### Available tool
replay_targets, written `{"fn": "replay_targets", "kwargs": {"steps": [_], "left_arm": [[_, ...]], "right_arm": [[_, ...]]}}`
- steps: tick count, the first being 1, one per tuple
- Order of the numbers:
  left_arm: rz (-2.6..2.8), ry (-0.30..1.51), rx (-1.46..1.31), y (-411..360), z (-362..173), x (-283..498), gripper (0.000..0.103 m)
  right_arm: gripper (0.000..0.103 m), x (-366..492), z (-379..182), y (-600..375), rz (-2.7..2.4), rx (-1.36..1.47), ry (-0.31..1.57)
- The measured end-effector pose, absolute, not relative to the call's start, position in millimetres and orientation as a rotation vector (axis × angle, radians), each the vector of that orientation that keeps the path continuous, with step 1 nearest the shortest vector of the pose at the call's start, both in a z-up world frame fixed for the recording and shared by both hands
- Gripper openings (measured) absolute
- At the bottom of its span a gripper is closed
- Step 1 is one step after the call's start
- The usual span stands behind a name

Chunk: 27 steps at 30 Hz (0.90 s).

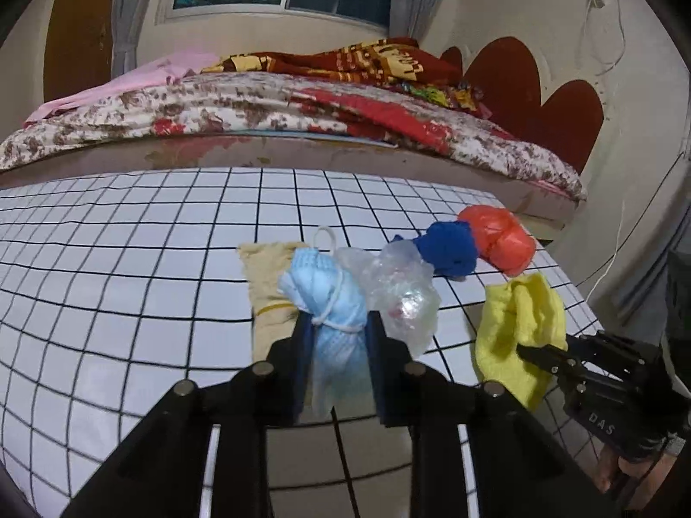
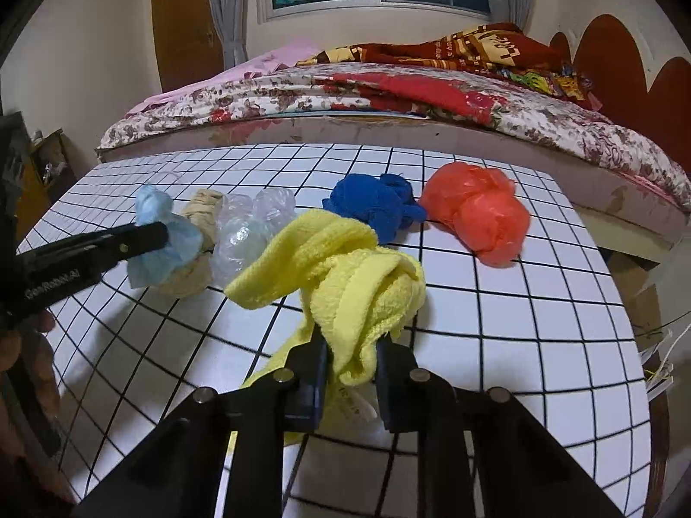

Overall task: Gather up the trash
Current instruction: 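Grasp the light-blue mask with the left tool while the right tool grasps the yellow cloth, then lift the mask and yellow cloth and carry them over the black bin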

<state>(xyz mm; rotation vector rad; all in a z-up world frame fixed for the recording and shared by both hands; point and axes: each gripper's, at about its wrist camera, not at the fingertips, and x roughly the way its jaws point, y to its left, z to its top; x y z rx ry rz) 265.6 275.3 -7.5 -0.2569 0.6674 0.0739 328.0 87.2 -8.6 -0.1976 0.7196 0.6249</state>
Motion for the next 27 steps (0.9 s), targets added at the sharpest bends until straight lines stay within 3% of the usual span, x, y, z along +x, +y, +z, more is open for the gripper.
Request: {"fn": "replay_targets", "kwargs": {"steps": [11,27], "left_arm": [[0.044,0.646,-0.267,263,-4,218,0.024],[-0.060,0.580,-0.182,165,17,144,0.024]], "right_arm": [[0.018,293,-1,58,0.615,-0.183,0.700],[0.015,196,51,-51,0.616,-0.133,0.554]]}}
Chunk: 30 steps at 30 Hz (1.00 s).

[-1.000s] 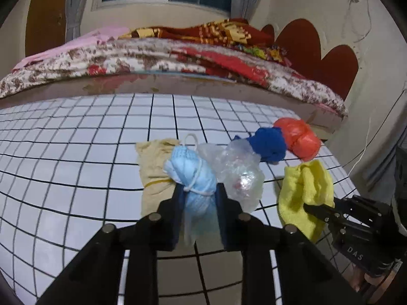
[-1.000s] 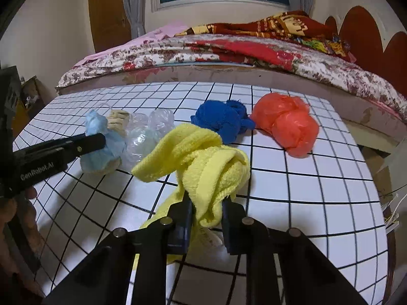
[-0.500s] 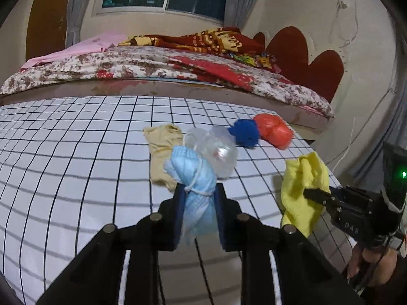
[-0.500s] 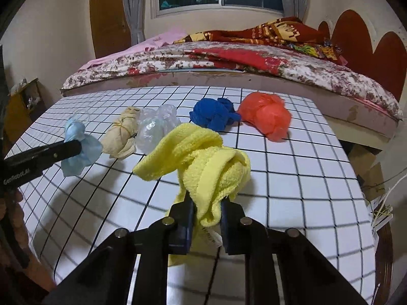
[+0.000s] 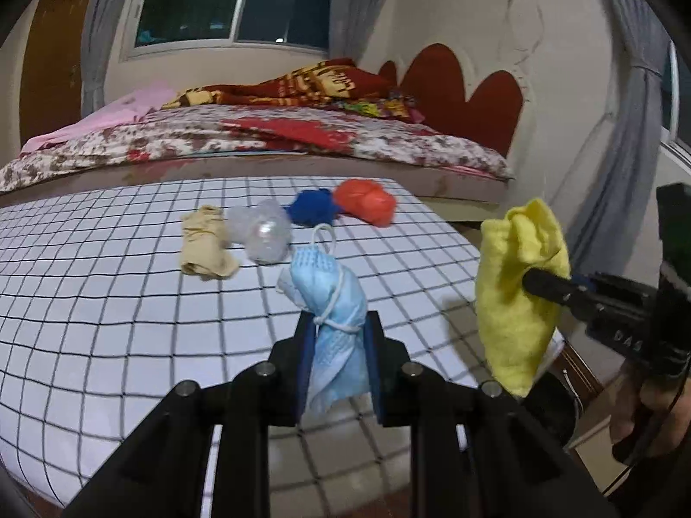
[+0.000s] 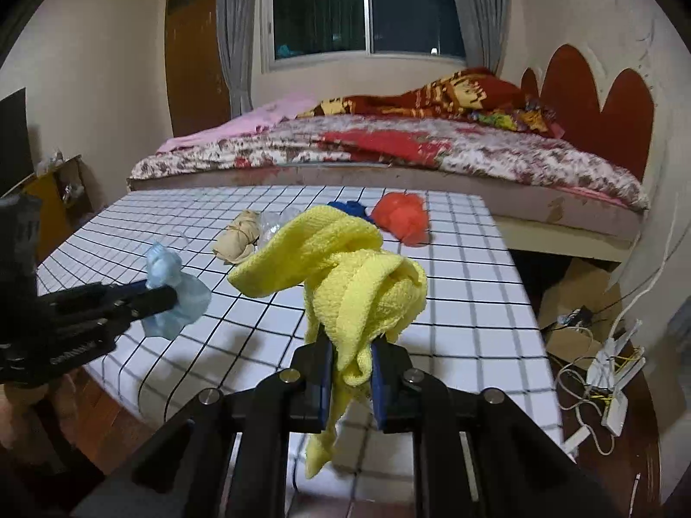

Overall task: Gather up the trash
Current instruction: 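Lift the mask and yellow cloth and carry them over the black bin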

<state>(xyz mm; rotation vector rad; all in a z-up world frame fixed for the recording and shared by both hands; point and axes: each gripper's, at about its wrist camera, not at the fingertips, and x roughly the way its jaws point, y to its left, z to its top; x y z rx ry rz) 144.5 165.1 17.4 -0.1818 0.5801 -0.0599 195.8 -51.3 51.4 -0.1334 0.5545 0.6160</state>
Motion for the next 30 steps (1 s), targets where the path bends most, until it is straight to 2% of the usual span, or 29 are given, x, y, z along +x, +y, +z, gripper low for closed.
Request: {"fn": "replay_targets", "kwargs": {"steps": [30], "left_arm": [[-0.309,0.606,-0.042,-21,14,138,0.024]], "right_arm": [[0.016,154,25,-235,0.323,0.074,0.561]]}}
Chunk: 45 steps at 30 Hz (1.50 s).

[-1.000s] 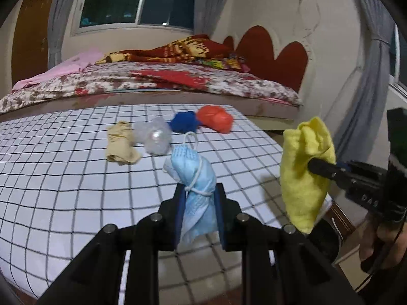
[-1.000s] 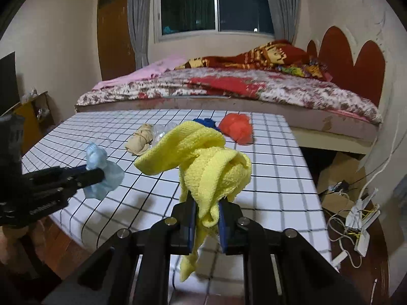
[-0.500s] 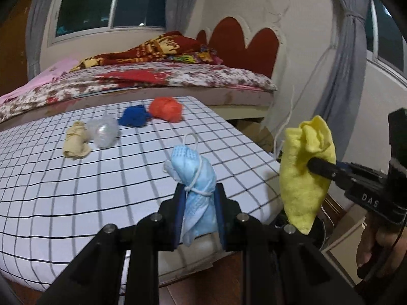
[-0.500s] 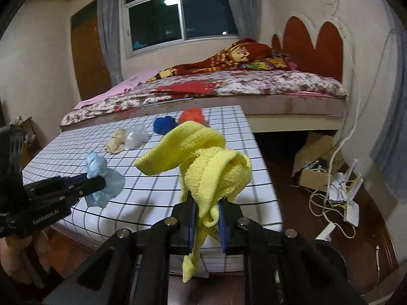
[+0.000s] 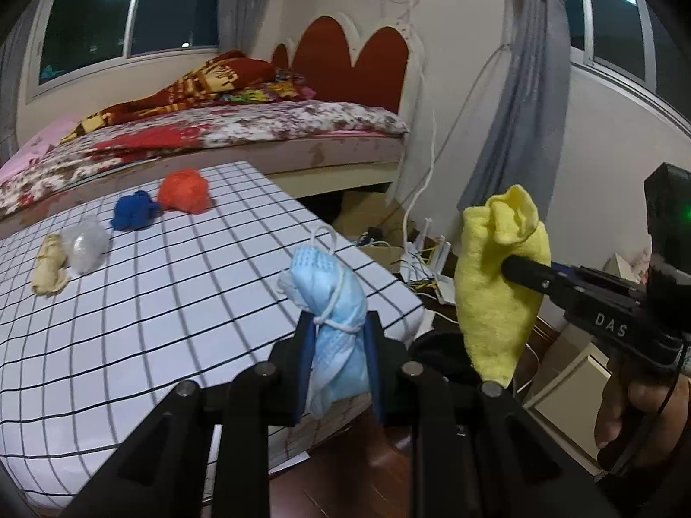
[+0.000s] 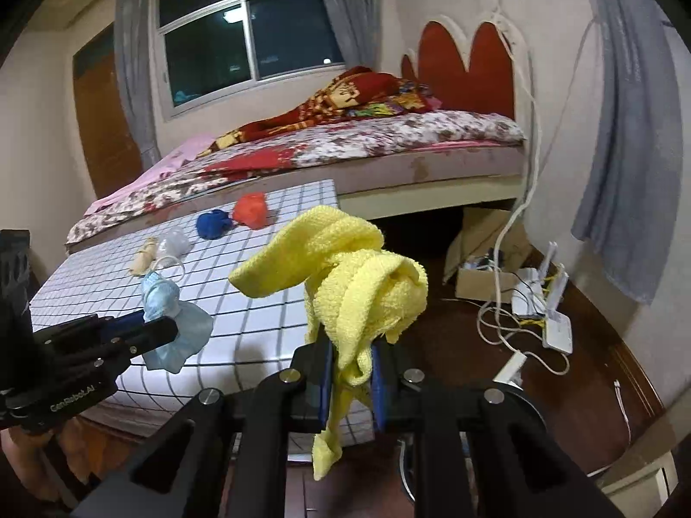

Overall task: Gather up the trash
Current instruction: 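Lift the mask and yellow cloth and carry them over the black bin, then open both tools over the bin to drop the mask and cloth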

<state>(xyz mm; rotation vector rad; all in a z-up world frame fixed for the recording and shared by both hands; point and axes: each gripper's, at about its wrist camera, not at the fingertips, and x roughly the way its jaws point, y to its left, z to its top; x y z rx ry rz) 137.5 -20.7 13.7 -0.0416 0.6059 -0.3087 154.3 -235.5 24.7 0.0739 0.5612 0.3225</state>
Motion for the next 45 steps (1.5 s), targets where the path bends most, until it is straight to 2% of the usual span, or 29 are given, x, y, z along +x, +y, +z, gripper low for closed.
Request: {"fn": "replay_targets", "kwargs": {"steps": [22,45], "left_arm": [[-0.543,0.695,0.032,-130,-14,146,0.024],[-0.700,0.924,0.048,-205,-110,199,0.025]], "right_arm": [[0.016,140,-21,-341,0.134,0.145,0.653],[0.016,190,-130,-383,0.150,0.115,0.881]]}}
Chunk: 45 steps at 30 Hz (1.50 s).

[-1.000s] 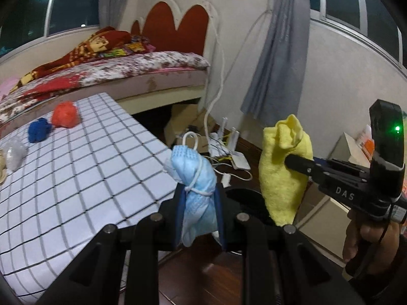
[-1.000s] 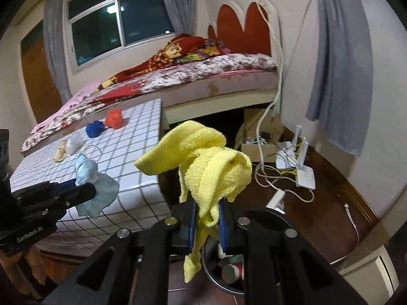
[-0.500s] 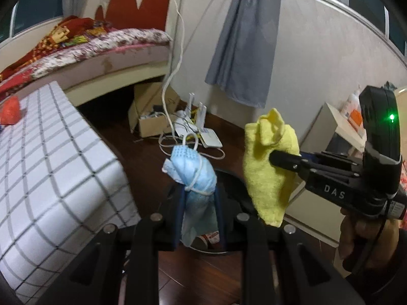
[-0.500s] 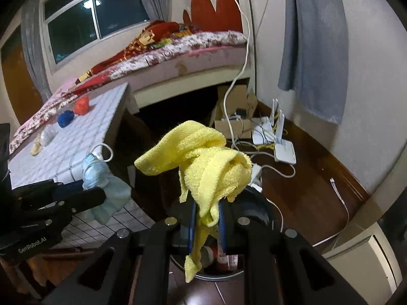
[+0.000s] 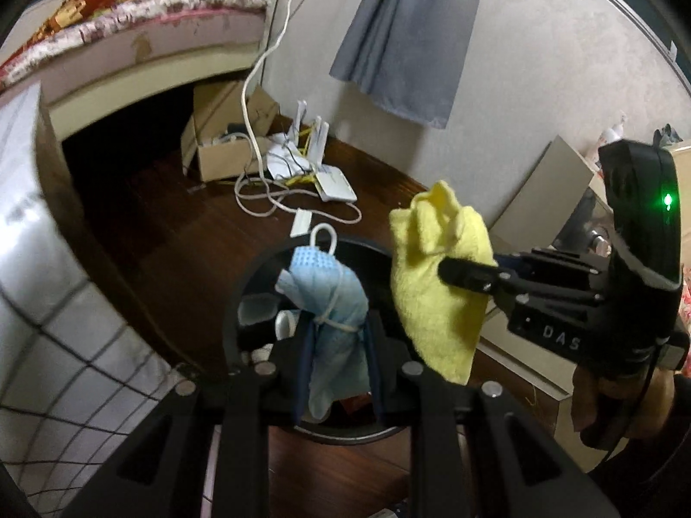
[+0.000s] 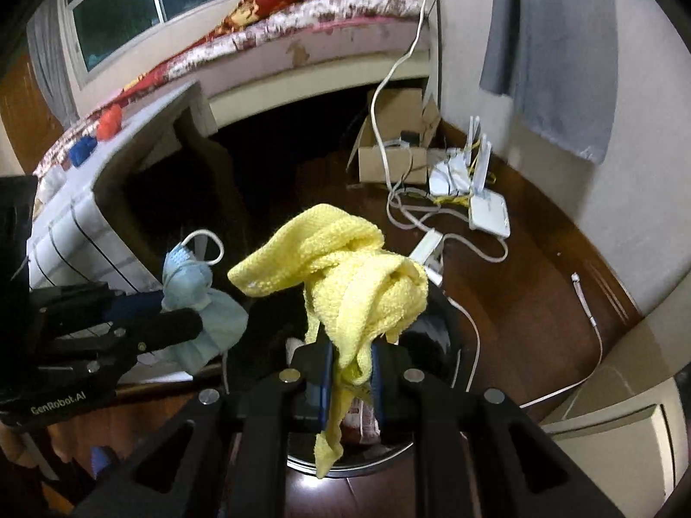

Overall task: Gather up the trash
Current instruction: 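Open both tools over the bin to drop the mask and cloth, then move both open tools back toward the remaining items on the table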

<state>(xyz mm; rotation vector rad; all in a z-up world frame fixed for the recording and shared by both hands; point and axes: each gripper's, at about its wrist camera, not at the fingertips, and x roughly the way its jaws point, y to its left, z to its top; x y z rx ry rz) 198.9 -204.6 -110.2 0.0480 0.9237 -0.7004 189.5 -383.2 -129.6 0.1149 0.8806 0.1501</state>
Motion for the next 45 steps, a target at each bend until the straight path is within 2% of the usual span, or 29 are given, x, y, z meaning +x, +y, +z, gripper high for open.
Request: {"fn": "replay_targets", "kwargs": {"steps": [2,3,4,5,6,7,9,10,26,45], "left_arm": [[-0.725,0.945,0.022,-206,-117,203,0.029],[-0.731,0.962,-0.002,-206,-122,206,0.046],[-0.701,0.982,-0.014,-206,-127,209,0.062],[-0.663,0.982,-0.023,-204,-129,210,0.085],[-0.642,0.969,-0.034,-201,-129,209,0.090],[-0.623,0.970,-0.027,-200,-130,208,0.090],[-0.593,0.983,-0.014,-198,-132,208,0.101],[-0.575,0.978,-0.010,-195,-132,207,0.102],[-0.421,0.850,0.040,-152,-85,175,0.102],[-0.247,0.768,-0.015,-61,-41,139,0.102]], "right_arm": [[0.016,194,-141,-385,0.160,0.116,0.907],[0.018,199,-149,-386,0.154,0.110,0.930],[0.039,203,-156,-389,0.127,0.100,0.950],[0.076,206,-163,-392,0.094,0.103,0.971],[0.087,208,-171,-399,0.065,0.121,0.991],[0.090,209,-173,-403,0.038,0.120,0.994],[0.093,209,-177,-411,-0.013,0.118,1.009],[0.102,209,-178,-414,-0.029,0.126,1.013],[0.102,183,-116,-375,-0.052,0.041,0.887],[0.102,143,-48,-289,0.083,0.042,0.732]]}}
